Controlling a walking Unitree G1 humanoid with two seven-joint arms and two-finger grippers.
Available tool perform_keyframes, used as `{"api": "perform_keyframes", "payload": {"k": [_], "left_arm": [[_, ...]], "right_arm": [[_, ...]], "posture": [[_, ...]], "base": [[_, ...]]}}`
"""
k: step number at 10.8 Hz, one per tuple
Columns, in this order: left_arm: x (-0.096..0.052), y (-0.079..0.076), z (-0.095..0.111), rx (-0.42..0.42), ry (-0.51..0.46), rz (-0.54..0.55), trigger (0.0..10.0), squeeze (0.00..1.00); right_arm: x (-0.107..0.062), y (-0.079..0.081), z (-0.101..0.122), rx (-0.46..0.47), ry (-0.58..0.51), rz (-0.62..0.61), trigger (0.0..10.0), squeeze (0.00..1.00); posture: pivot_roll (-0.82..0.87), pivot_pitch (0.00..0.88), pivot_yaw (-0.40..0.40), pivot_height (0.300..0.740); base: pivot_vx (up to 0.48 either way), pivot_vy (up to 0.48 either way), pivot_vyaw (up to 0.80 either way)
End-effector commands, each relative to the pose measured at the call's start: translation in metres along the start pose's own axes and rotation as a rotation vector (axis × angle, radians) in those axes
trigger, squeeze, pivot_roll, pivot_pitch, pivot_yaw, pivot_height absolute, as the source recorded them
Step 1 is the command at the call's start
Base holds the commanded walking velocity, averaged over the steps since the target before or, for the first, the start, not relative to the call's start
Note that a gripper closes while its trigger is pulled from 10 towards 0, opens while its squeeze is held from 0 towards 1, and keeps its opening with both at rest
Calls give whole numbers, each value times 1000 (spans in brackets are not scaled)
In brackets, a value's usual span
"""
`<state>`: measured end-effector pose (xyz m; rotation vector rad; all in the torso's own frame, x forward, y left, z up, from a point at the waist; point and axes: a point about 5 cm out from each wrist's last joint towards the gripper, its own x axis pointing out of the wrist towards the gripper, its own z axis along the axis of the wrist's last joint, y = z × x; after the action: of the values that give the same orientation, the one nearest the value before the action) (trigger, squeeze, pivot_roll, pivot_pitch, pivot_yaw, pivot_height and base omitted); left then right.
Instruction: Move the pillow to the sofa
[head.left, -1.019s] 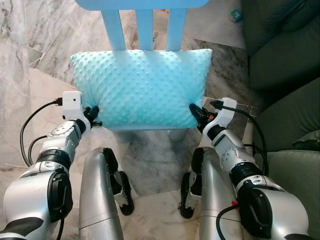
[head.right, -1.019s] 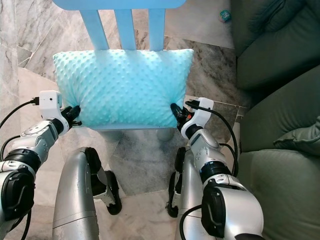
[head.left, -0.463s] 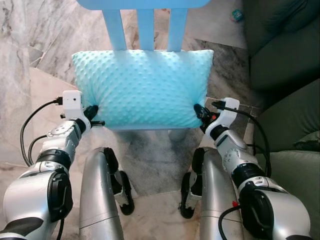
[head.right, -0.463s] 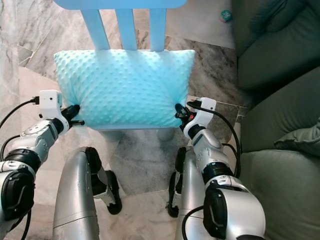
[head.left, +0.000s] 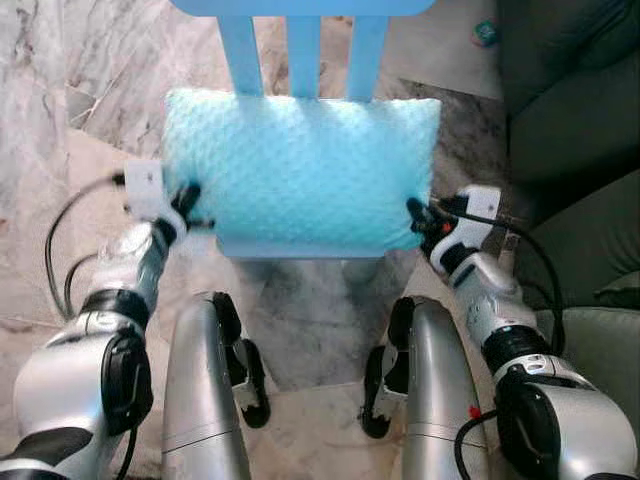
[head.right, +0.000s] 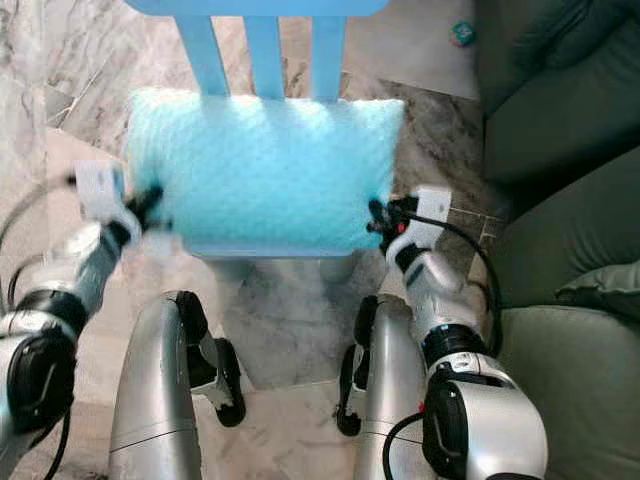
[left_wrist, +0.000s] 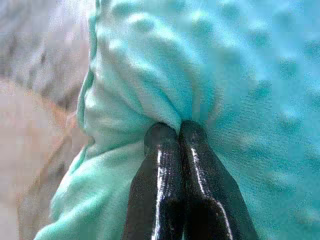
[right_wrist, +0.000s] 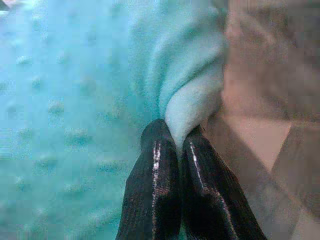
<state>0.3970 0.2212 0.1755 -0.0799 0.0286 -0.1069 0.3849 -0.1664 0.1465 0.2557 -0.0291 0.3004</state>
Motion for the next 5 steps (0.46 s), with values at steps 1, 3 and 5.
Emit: {"api": "perform_keyframes", "payload": {"k": [1,3,5], "left_arm": [[-3,1,-7,2,5,3,0,0],[0,-4,7,30,-80,-13,0,0],[1,-9,10,54,-107,-41,0,0]], "right_arm": [[-5,-1,-9,-27,25,0,0,0],[2,16,-3,-81,-5,63,0,0],[4,26,2,-112,-53,83,0,0]], "posture": [[-82,577,4,530],[-73,565,4,530],[-61,554,9,530]], "base": [[0,0,0],[0,0,0],[0,0,0]]}}
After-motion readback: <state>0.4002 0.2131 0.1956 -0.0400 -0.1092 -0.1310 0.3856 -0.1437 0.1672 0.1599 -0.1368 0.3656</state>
